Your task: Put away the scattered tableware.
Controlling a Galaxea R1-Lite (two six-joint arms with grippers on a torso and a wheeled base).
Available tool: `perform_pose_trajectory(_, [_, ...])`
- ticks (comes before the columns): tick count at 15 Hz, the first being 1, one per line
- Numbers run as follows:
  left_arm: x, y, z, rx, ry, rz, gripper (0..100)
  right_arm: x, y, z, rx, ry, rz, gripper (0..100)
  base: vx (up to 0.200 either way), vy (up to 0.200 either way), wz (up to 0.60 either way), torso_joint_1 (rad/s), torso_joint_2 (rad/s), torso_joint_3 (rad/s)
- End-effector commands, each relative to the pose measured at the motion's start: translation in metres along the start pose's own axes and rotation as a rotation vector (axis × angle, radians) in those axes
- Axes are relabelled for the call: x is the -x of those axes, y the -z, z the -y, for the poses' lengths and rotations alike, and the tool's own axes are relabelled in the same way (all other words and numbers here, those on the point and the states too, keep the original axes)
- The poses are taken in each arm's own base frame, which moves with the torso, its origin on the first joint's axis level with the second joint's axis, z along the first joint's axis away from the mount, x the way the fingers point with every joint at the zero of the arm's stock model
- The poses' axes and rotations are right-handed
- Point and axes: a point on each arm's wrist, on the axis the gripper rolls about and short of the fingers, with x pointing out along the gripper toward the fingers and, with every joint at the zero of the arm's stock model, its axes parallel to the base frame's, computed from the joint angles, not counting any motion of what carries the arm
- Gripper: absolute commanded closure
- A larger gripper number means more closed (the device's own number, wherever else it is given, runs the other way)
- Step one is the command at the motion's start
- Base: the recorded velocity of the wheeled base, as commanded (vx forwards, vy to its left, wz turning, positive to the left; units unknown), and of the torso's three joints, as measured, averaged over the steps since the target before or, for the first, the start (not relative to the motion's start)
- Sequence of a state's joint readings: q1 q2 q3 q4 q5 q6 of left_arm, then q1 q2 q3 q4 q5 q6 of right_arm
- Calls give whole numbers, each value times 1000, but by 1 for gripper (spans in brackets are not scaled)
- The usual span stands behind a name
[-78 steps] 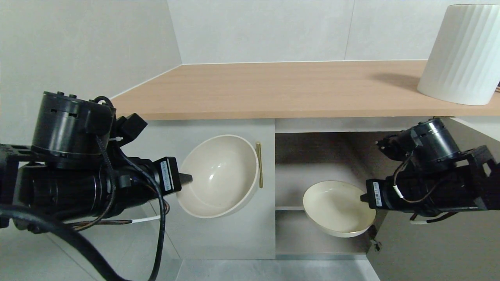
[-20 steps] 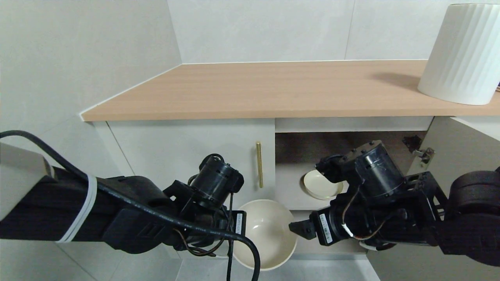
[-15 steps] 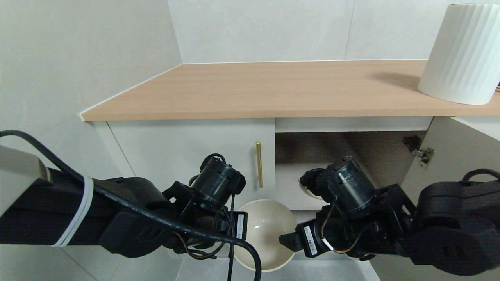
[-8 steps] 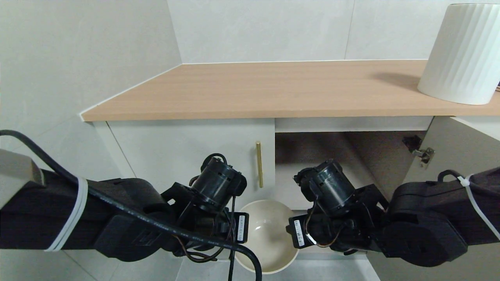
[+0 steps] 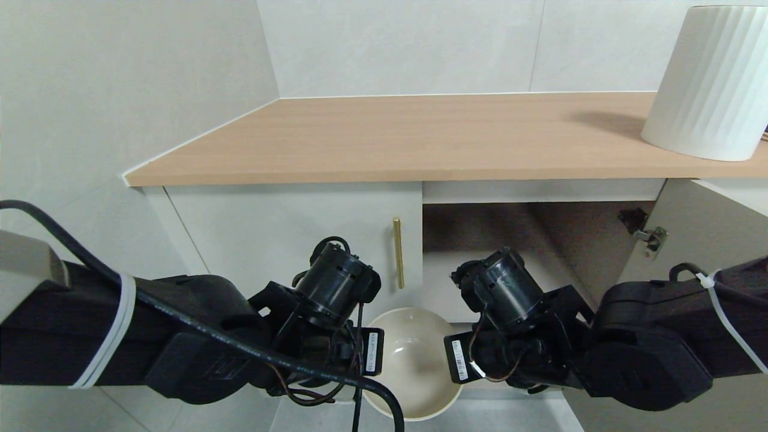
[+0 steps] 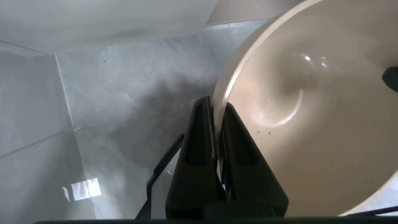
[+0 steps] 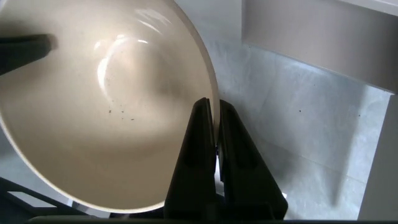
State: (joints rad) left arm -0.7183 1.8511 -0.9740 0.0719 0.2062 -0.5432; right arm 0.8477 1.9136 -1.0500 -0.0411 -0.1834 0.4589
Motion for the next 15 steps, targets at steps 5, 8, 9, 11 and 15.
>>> perform_pose_trajectory(5, [1, 0, 0, 4, 0, 3, 100, 0, 0, 1, 5, 4, -1, 100, 0, 0, 0, 0, 0, 0])
perform_pose_trajectory(8, [1, 0, 0, 4, -5, 6, 100, 0, 0, 0, 4, 2, -1, 100, 0, 0, 0, 0, 0, 0])
perform_pose_trajectory(9, [1, -1, 0, 4, -5, 9, 0, 0, 0, 0, 4, 3, 0, 100, 0, 0, 0, 0, 0, 0])
perform_pose_trajectory(11, [2, -1, 0, 5, -5, 13, 0, -1, 0, 0, 7, 3, -3, 100, 0, 0, 0, 0, 0, 0])
perform_pose_trajectory(15, [7, -3, 0, 12, 1, 28, 0, -12, 4, 8, 20, 42, -52, 100, 0, 0, 0, 0, 0, 0])
